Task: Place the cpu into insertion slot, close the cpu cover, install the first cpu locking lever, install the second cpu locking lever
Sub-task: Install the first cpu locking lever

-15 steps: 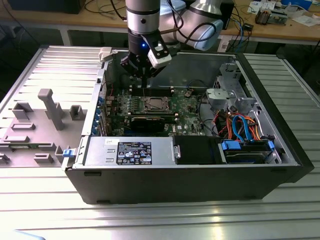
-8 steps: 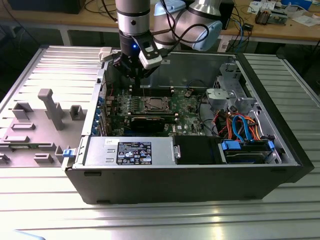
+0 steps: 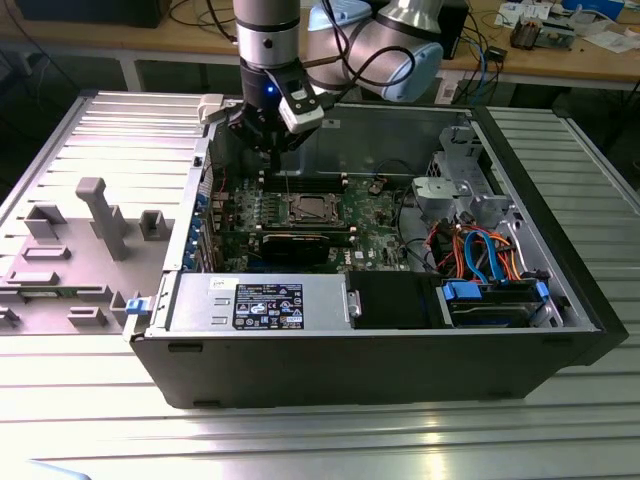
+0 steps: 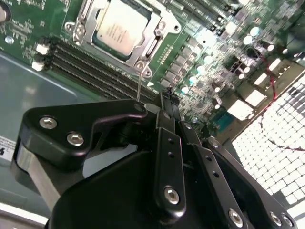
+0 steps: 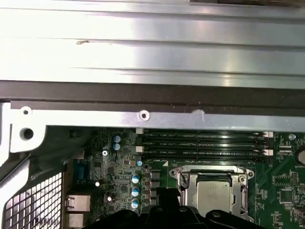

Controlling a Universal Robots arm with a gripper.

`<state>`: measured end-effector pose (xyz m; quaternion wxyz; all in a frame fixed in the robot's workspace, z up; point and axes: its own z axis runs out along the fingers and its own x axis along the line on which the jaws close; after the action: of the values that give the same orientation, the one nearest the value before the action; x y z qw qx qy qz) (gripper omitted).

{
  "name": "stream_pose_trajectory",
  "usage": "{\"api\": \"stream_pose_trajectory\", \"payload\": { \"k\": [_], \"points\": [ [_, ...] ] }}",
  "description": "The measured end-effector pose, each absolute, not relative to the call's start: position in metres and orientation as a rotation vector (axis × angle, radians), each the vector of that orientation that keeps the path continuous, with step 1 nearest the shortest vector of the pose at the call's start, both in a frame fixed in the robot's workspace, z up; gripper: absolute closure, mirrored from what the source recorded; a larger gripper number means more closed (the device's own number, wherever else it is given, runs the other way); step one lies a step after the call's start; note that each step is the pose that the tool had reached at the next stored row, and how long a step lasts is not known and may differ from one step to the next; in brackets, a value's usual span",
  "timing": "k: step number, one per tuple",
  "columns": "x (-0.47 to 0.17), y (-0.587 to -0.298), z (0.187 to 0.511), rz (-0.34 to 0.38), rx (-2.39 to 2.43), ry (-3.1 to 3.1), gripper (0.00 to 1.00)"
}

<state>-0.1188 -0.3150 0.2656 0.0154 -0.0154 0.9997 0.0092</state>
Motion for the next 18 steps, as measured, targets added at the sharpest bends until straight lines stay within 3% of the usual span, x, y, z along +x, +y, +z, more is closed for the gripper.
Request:
{"api": "stream_pose_trajectory", "payload": {
  "k": [18],
  "points": [
    [-0.108, -0.308, 0.262, 0.027, -0.052, 3.11, 0.89]
  ]
}}
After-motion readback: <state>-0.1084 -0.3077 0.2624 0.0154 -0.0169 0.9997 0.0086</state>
